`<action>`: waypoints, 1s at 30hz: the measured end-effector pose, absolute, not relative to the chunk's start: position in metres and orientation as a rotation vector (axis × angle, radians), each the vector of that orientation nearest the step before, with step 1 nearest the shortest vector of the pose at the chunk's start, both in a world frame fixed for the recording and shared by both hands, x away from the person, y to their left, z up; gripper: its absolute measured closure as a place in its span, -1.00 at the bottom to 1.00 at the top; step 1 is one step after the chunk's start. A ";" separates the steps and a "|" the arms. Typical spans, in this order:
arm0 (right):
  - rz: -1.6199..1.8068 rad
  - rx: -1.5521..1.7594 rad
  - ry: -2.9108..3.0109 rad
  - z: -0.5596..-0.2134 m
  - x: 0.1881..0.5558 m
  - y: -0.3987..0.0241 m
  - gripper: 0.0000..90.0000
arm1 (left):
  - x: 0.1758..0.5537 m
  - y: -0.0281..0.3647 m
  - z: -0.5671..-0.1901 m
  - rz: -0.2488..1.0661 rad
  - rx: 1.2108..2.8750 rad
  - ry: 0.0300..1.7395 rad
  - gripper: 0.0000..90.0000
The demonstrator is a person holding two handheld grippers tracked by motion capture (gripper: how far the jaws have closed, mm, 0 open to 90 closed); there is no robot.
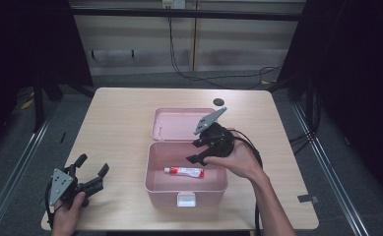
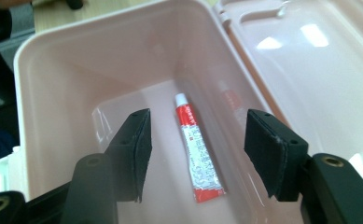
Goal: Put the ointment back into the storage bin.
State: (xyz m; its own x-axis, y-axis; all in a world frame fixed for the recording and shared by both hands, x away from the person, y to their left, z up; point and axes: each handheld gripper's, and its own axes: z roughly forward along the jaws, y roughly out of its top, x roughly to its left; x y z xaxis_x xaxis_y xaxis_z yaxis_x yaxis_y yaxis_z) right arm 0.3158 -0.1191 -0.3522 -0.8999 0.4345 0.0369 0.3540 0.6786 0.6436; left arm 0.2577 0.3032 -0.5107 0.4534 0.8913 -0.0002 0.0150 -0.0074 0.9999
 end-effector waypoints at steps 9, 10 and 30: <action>1.123 0.743 2.630 -0.344 0.306 -0.145 -0.02 | 0.258 0.303 -0.511 0.849 1.408 0.866 -0.65; 1.127 0.778 2.587 -0.343 0.304 -0.151 -0.02 | 0.258 0.303 -0.511 0.849 1.408 0.866 -0.65; 1.195 1.152 2.277 -0.363 0.272 -0.230 -0.20 | 0.258 0.303 -0.511 0.850 1.408 0.868 -0.65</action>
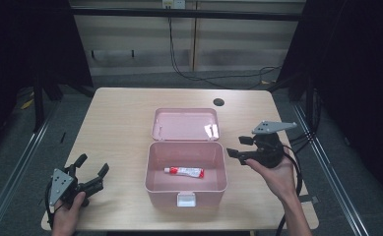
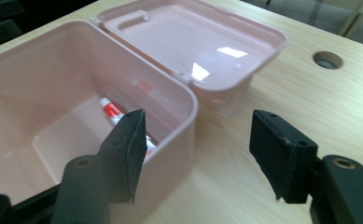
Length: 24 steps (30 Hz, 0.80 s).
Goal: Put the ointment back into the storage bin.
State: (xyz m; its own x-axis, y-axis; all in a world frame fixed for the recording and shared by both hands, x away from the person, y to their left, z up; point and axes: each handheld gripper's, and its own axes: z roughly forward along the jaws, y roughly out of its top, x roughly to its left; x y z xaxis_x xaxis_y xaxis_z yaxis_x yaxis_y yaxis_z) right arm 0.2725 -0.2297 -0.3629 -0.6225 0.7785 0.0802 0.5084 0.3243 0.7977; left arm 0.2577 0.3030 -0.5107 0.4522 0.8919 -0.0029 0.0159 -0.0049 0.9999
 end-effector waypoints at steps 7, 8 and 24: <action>1.199 1.245 2.198 -0.372 0.262 -0.252 -0.23 | 0.258 0.303 -0.511 0.850 1.409 0.868 -0.65; 1.195 1.278 2.170 -0.377 0.259 -0.258 -0.24 | 0.258 0.303 -0.511 0.849 1.408 0.868 -0.65; 1.125 1.519 2.091 -0.435 0.239 -0.306 -0.35 | 0.258 0.303 -0.511 0.852 1.409 0.869 -0.65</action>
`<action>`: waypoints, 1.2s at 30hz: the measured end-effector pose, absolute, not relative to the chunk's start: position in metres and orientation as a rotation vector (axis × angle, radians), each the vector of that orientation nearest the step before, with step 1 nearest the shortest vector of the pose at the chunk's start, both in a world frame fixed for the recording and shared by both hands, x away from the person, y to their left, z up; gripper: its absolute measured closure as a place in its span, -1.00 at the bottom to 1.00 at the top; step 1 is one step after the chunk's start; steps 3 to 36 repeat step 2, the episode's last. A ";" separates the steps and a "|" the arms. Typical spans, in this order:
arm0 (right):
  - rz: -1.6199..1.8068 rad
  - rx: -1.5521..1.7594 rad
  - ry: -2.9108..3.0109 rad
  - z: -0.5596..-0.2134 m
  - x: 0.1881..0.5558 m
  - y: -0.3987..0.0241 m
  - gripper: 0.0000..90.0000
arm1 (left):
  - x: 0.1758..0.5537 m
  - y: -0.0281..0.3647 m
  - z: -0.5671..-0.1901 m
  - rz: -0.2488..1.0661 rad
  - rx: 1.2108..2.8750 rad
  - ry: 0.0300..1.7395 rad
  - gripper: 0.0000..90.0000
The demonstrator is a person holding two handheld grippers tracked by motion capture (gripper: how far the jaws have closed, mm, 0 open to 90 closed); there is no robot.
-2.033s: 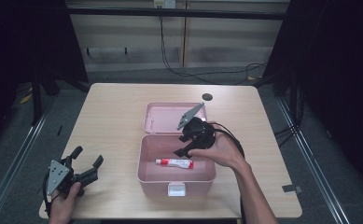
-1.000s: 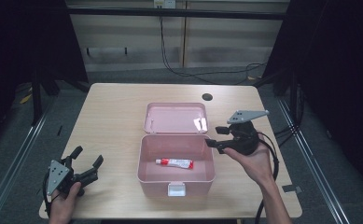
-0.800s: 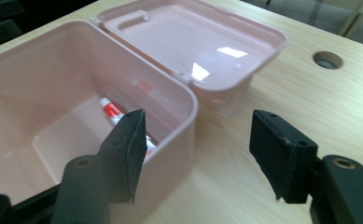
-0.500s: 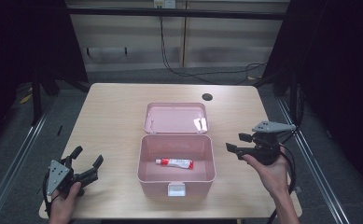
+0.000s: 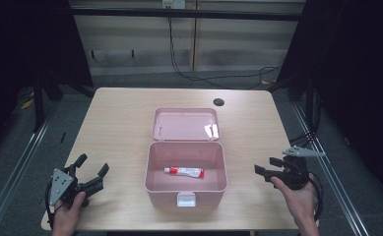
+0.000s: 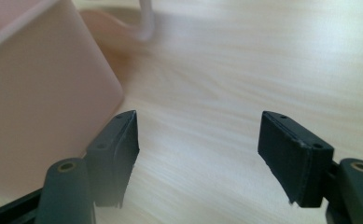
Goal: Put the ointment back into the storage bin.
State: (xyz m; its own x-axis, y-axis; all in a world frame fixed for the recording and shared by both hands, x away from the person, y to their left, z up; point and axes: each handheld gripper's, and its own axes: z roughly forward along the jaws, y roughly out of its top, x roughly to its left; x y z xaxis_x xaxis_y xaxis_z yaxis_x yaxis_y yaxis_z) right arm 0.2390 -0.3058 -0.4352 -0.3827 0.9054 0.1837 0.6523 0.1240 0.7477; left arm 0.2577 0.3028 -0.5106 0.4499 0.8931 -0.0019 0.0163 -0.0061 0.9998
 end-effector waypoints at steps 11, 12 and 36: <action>1.102 1.547 2.084 -0.445 0.241 -0.310 -0.35 | 0.258 0.303 -0.511 0.853 1.409 0.870 -0.65; 1.102 1.547 2.084 -0.445 0.241 -0.310 -0.35 | 0.258 0.303 -0.511 0.853 1.409 0.870 -0.65; 1.102 1.547 2.084 -0.445 0.241 -0.310 -0.35 | 0.258 0.303 -0.511 0.853 1.409 0.870 -0.65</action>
